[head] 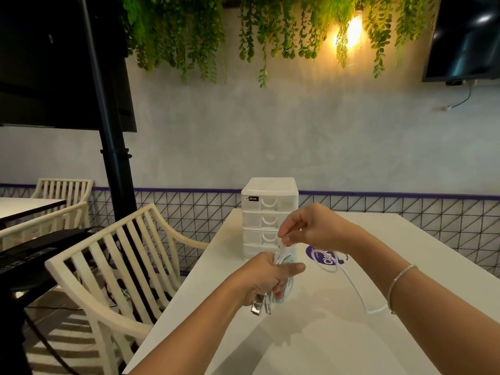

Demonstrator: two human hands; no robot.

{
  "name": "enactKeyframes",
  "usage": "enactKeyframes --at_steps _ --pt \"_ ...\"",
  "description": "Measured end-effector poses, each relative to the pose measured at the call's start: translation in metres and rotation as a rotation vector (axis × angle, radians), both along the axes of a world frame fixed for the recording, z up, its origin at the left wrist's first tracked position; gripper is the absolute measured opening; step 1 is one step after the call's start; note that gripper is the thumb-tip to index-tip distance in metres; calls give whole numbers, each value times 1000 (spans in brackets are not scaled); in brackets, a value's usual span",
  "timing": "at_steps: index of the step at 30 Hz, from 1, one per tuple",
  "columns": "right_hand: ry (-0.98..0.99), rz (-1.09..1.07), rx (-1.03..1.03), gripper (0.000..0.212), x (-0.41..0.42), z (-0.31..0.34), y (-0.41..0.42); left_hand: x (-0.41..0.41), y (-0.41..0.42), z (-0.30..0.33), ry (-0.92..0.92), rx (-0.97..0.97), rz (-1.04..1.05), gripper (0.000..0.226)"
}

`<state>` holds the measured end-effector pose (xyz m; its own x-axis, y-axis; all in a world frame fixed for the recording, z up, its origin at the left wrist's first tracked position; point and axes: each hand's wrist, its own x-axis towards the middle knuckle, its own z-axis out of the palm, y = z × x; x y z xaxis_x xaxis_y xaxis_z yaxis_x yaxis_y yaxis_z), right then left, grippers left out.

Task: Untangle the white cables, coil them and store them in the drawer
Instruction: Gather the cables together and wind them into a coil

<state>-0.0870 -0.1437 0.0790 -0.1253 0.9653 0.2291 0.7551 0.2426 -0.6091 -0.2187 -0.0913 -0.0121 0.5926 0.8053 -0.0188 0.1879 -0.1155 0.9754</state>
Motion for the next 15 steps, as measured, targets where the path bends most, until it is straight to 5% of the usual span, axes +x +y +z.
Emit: enactKeyframes --at_steps 8,15 --pt "169 45 -9 16 -11 -4 6 2 -1 2 195 112 9 40" --pt "176 -42 -41 19 8 -24 18 0 -13 3 80 63 -124 49"
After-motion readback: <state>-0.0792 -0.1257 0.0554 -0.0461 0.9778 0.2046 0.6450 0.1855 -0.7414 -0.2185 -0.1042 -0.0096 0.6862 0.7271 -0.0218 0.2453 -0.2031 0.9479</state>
